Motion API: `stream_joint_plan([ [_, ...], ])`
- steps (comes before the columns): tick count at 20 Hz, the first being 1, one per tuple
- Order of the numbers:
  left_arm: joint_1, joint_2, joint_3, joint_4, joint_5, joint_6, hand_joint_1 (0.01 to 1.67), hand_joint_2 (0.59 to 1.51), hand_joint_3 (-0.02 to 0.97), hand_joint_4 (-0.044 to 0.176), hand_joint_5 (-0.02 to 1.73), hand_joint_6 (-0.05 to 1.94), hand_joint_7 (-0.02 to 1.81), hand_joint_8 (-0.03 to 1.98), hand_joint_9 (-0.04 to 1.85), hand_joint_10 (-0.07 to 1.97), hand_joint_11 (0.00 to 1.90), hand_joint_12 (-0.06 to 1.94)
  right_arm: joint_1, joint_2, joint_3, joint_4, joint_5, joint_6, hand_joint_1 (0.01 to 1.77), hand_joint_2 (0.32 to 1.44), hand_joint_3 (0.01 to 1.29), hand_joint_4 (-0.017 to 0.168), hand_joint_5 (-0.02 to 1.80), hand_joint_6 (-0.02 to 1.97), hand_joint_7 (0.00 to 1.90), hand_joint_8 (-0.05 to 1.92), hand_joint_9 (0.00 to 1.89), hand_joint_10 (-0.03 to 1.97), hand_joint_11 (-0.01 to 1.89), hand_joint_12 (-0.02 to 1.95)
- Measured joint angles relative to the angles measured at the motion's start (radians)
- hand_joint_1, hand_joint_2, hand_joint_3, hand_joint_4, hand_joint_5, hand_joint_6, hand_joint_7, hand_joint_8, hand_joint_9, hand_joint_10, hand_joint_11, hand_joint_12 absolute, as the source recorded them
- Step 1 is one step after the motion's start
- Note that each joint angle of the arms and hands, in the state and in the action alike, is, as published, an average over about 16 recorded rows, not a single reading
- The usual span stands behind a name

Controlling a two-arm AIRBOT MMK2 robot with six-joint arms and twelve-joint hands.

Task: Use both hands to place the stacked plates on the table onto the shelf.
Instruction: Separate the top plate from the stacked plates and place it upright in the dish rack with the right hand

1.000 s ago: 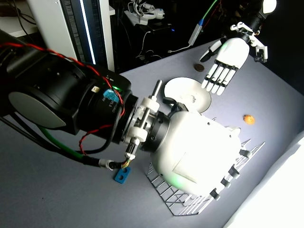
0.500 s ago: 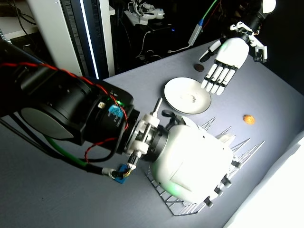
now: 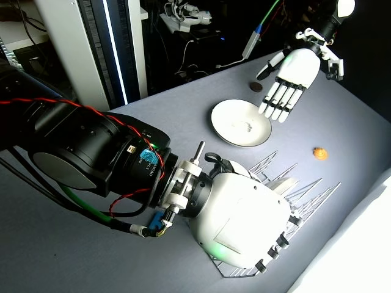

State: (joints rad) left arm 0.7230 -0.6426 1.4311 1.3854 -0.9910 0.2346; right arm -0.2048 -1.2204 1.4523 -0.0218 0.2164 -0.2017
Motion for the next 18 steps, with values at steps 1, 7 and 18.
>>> stream_joint_plan([
  [1, -0.001, 0.000, -0.001, 0.000, 0.000, 0.000, 0.02, 1.094, 0.013, 0.006, 0.02, 0.01, 0.02, 0.01, 0.02, 0.01, 0.02, 0.01, -0.001, 0.000, 0.000, 0.000, 0.002, 0.000, 1.19, 1.07, 0.01, -0.007, 0.80, 0.86, 0.94, 0.86, 0.93, 0.60, 0.66, 1.34],
  [7, -0.006, 0.000, -0.009, -0.002, 0.002, 0.000, 0.02, 1.094, 0.013, 0.006, 0.02, 0.01, 0.02, 0.01, 0.02, 0.01, 0.02, 0.01, -0.002, 0.001, -0.004, -0.002, 0.006, -0.001, 1.17, 1.07, 0.02, -0.005, 0.77, 0.57, 0.88, 0.53, 0.78, 0.56, 0.50, 1.38],
  [18, 0.006, 0.006, -0.015, -0.006, 0.006, -0.002, 0.02, 1.096, 0.012, 0.006, 0.02, 0.01, 0.02, 0.01, 0.02, 0.01, 0.02, 0.01, 0.043, 0.039, -0.069, -0.095, 0.058, -0.033, 1.11, 1.06, 0.02, -0.003, 0.75, 0.09, 0.82, 0.08, 0.62, 0.46, 0.26, 1.36],
])
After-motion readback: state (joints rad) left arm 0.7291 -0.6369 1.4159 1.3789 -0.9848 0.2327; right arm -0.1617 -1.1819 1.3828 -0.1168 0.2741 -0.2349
